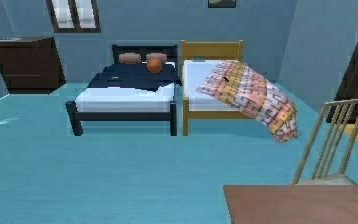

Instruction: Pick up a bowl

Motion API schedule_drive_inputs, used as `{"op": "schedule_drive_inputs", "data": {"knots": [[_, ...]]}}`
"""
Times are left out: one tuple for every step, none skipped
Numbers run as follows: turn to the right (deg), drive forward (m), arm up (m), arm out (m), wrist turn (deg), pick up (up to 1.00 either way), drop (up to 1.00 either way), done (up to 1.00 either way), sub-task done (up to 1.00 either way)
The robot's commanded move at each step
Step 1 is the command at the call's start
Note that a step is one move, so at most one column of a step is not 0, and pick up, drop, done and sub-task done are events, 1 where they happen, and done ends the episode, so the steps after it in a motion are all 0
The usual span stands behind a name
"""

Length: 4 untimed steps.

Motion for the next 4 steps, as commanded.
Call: {"op": "schedule_drive_inputs", "data": {"knots": [[0.0, 0.00, 0.50, 0.00, 0.0, 0.00, 0.00, 0.00, 0.00], [0.0, 0.00, 0.38, 0.00, 0.0, 0.00, 0.00, 0.00, 0.00], [0.0, 0.00, 0.00, 0.36, 0.0, 0.00, 0.00, 0.00, 0.00], [0.0, 0.00, 0.00, 0.00, 45.0, 0.00, 0.00, 0.00, 0.00]]}}
